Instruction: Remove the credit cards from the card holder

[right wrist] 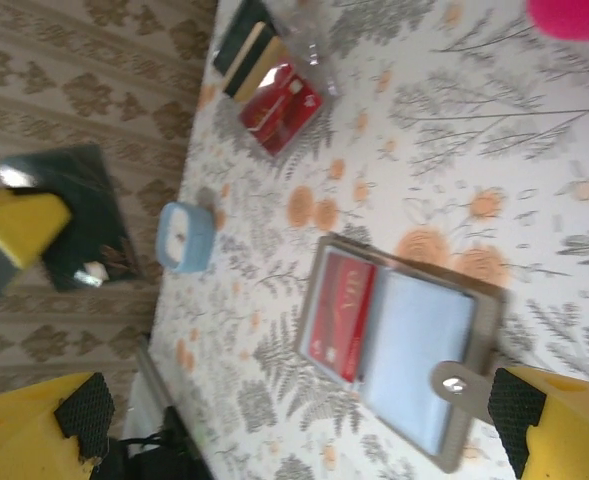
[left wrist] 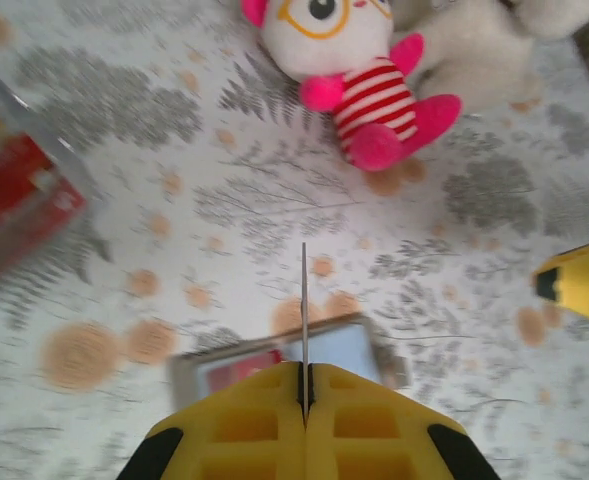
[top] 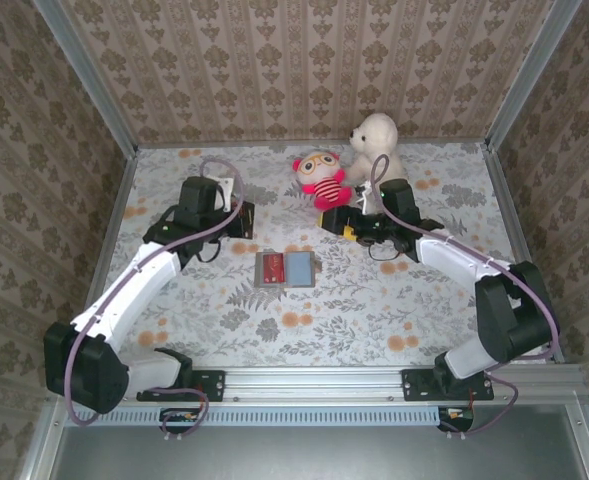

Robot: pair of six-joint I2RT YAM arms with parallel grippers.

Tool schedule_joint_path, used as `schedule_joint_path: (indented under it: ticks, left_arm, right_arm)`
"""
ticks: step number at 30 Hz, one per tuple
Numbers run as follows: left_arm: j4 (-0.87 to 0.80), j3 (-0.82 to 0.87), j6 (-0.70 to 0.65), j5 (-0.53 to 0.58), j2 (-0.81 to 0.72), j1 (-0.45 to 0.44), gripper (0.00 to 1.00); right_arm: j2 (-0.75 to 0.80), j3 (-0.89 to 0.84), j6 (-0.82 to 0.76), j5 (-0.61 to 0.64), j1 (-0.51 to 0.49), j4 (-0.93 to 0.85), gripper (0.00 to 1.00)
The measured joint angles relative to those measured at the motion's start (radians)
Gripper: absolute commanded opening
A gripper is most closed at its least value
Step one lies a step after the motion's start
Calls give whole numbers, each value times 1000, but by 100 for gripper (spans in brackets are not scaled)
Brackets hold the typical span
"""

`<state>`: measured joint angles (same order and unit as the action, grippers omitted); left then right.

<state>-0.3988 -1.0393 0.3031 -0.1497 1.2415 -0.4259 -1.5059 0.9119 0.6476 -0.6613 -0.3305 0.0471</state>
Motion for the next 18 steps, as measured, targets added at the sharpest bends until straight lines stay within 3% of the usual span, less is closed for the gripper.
schedule_joint_path:
  ticks: [10, 18]
  left_arm:
    - [-82, -208, -447, 56, 163, 109, 0]
    - [-123, -350, -666, 7, 344, 262, 0]
  right_arm:
    - [34, -22, -76, 117, 0, -85, 100]
    - [34, -25, -95, 135, 0, -101, 100]
